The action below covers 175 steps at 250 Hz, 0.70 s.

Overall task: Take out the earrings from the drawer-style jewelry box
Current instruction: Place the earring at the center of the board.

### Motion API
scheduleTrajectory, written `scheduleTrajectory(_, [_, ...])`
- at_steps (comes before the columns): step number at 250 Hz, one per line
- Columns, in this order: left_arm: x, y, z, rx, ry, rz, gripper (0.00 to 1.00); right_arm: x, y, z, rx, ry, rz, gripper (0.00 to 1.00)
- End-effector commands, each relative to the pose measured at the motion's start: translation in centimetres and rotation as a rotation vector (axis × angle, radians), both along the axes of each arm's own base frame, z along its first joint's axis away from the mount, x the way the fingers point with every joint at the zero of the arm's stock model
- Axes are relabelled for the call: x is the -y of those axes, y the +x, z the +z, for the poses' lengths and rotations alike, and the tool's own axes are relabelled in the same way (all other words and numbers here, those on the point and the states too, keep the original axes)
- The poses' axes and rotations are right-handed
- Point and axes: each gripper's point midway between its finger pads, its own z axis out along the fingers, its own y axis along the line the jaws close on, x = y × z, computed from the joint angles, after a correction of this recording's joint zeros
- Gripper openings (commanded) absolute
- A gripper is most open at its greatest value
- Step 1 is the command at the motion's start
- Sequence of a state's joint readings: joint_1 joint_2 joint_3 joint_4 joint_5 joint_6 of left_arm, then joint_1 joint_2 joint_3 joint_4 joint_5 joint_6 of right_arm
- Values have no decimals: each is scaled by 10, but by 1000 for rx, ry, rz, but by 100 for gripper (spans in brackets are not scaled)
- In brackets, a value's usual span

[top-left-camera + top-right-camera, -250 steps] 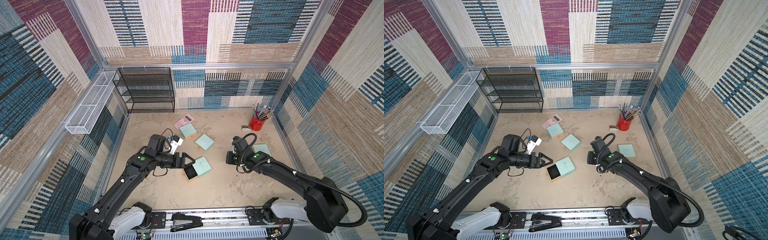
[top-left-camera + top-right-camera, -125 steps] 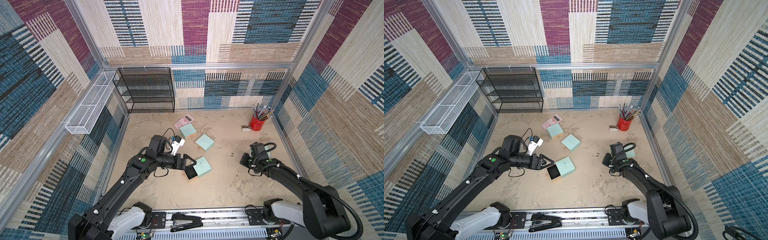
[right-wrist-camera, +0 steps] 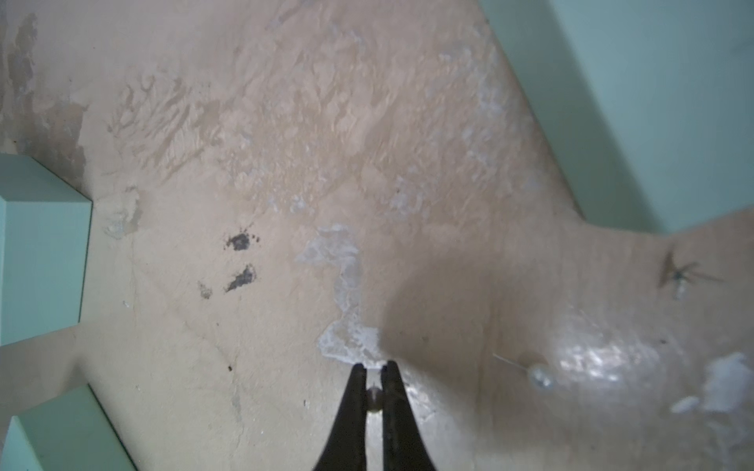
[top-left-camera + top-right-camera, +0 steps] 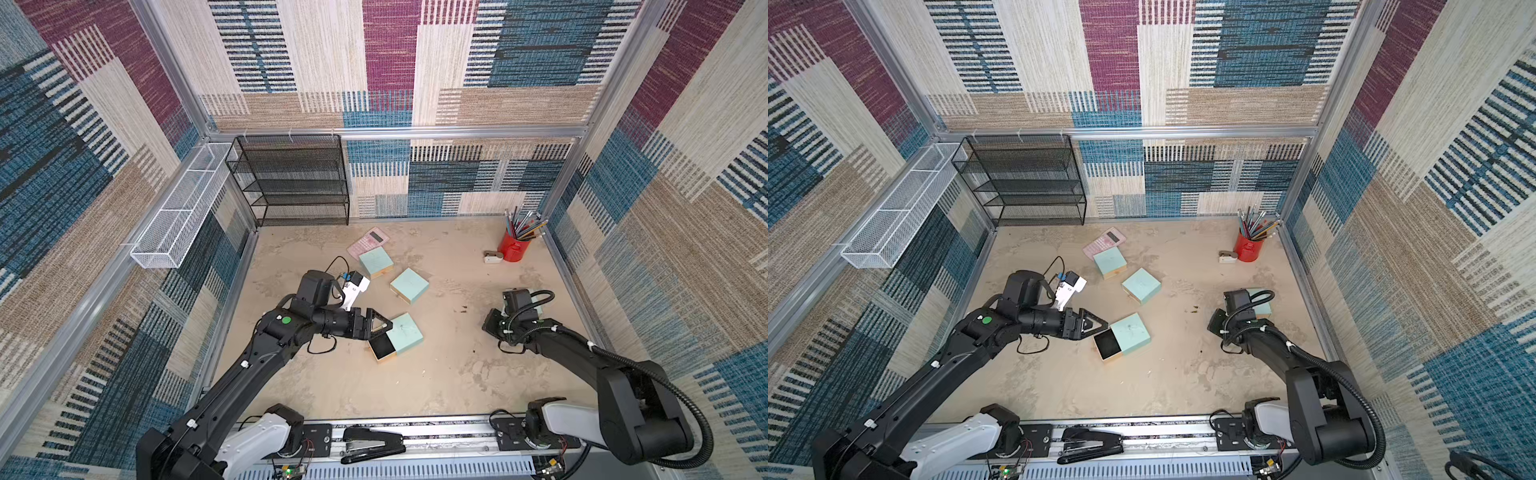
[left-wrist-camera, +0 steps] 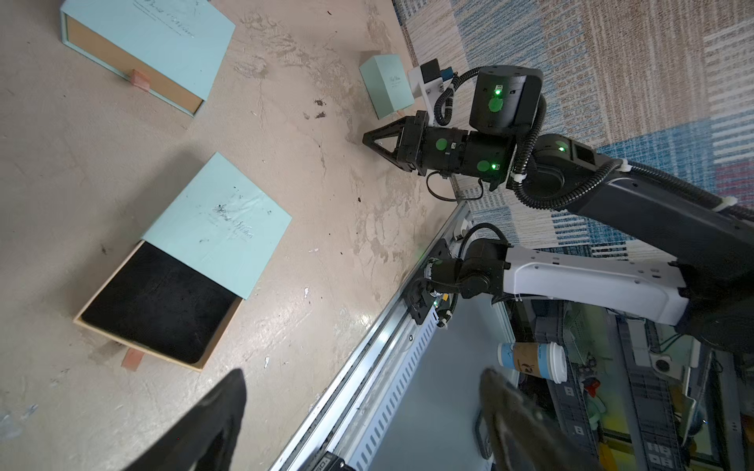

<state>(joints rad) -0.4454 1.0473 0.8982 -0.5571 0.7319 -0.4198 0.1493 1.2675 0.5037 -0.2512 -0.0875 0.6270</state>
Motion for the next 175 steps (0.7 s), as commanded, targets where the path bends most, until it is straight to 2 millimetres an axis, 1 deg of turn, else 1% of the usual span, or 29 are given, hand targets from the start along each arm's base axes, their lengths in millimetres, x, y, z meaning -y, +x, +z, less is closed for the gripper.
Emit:
scheduleTrajectory(1, [-1,3,1,28,-1,-2,90,-2,4,3,25,19,0,8])
scheduleTrajectory(175, [-6,9,-2,9,-7,24,89,14,-10,-7,-23,-7,-71,10])
